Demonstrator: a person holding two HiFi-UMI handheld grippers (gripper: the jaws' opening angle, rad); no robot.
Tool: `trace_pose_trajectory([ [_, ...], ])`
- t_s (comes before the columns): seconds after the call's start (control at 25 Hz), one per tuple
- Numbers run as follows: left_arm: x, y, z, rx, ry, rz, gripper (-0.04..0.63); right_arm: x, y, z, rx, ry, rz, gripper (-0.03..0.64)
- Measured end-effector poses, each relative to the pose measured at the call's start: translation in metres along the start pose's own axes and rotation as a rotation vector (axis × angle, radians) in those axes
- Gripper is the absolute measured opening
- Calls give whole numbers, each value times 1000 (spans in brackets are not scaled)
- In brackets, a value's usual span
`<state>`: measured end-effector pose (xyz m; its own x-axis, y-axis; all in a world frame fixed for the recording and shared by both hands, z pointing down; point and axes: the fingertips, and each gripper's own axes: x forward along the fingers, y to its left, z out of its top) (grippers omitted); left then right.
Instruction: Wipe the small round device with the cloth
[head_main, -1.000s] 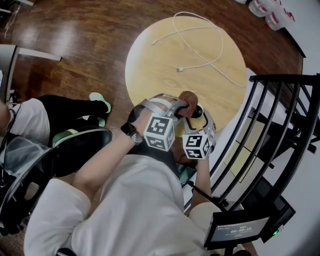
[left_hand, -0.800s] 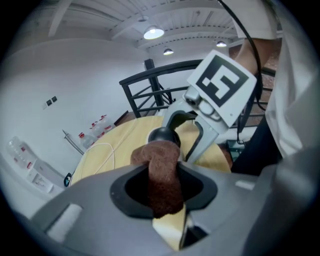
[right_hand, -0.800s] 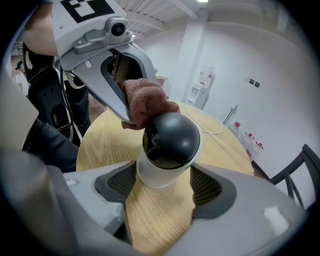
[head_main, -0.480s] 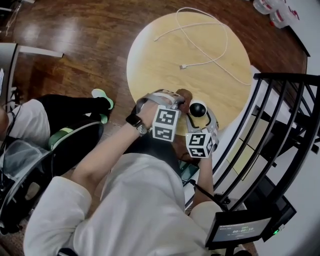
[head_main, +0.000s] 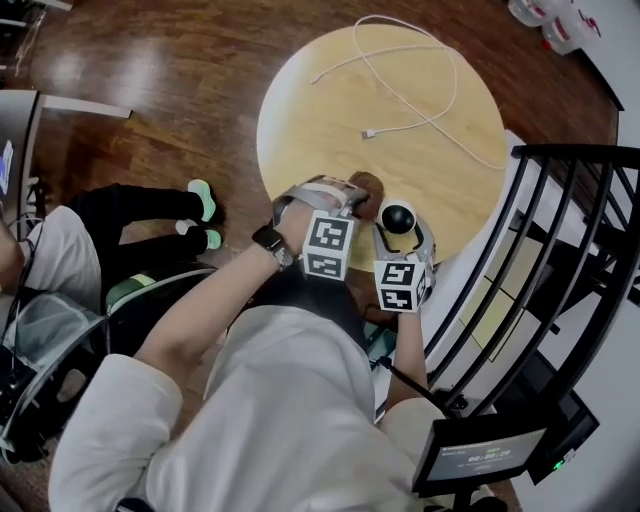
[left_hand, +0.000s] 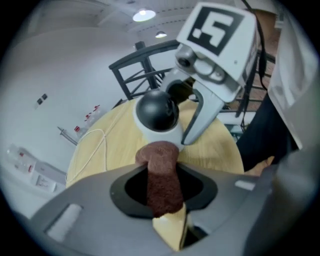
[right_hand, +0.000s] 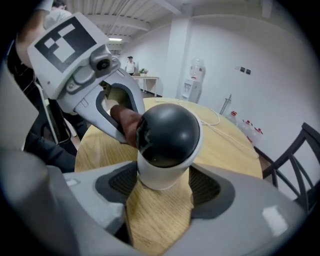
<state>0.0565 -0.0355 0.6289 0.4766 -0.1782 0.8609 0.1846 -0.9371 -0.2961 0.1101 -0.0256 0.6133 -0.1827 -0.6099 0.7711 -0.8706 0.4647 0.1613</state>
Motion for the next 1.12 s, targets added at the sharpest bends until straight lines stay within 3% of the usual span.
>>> trace_pose_trajectory([
  [0.12, -30, 7, -1, -81, -63, 60, 123, 1, 4, 1, 97, -12, -57, 315],
  [0.4, -80, 17, 1, -159, -75, 181, 123, -5, -8, 9, 298, -40, -190, 292],
  [0.76, -87, 35, 3, -162, -77, 237, 123, 17, -9, 17, 438, -22, -251, 286],
  [0.88, -87, 42, 12, -136, -96, 243, 123, 17, -10, 15, 433, -3, -272, 284],
  [0.96, -90, 48, 21, -109, -121, 250, 123, 16, -7, 16, 410, 4, -233, 285],
  [1.04, -95, 53, 36, -56, -159, 260, 124, 7, -4, 20, 290, -21, -198, 285],
  [1.12, -98, 56, 58, 26, -201, 274, 124, -8, -6, 22, 100, -64, -199, 285],
])
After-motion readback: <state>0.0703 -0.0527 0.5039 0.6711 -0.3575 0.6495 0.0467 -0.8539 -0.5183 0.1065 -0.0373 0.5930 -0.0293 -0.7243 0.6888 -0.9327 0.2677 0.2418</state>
